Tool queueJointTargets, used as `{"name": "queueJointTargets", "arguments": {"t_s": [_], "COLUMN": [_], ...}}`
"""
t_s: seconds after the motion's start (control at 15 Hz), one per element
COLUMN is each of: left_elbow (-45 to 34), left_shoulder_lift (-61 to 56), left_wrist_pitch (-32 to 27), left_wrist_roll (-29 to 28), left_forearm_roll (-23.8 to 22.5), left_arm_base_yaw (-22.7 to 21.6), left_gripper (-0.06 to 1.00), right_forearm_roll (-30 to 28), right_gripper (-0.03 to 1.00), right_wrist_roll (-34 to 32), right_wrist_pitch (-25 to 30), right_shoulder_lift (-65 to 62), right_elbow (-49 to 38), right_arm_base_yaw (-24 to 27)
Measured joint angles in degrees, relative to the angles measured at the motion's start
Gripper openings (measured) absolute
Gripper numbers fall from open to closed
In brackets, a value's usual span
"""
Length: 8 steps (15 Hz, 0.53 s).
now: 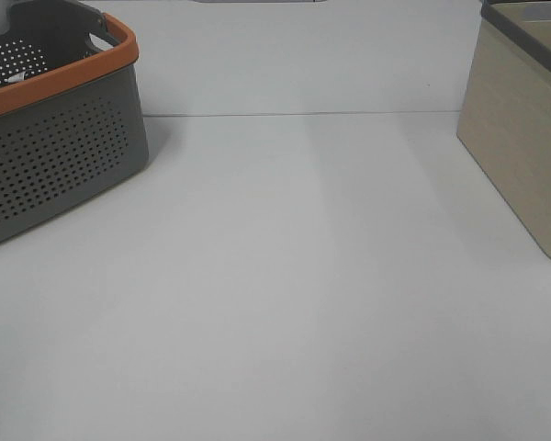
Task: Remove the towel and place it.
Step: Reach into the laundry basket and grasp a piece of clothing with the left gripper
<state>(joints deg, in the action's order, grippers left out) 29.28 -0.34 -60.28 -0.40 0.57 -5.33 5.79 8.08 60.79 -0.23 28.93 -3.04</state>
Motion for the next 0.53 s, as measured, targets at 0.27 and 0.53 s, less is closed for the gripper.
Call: {"name": "queueJointTargets", "arguments": {"t_s": [0.27,0.53], "left_elbow": [0.00,0.00], "left_shoulder_lift": [0.00,0.00], "left_wrist_pitch": [0.00,0.00], "left_wrist_roll": [0.00,0.00], "left_forearm_roll": [0.00,0.00], "left_arm_base_yaw": [0.00,0.00], "left_gripper": [0.73,0.73], "right_forearm_roll": [0.00,0.00], "right_gripper": [0.63,0.63], "right_wrist_roll": [0.00,0.00], "right_wrist_pitch": [0.00,0.00], "right_shoulder_lift": [0.00,0.00], "right_elbow": [0.00,0.00], "right_arm_base_yaw": [0.00,0.00]}}
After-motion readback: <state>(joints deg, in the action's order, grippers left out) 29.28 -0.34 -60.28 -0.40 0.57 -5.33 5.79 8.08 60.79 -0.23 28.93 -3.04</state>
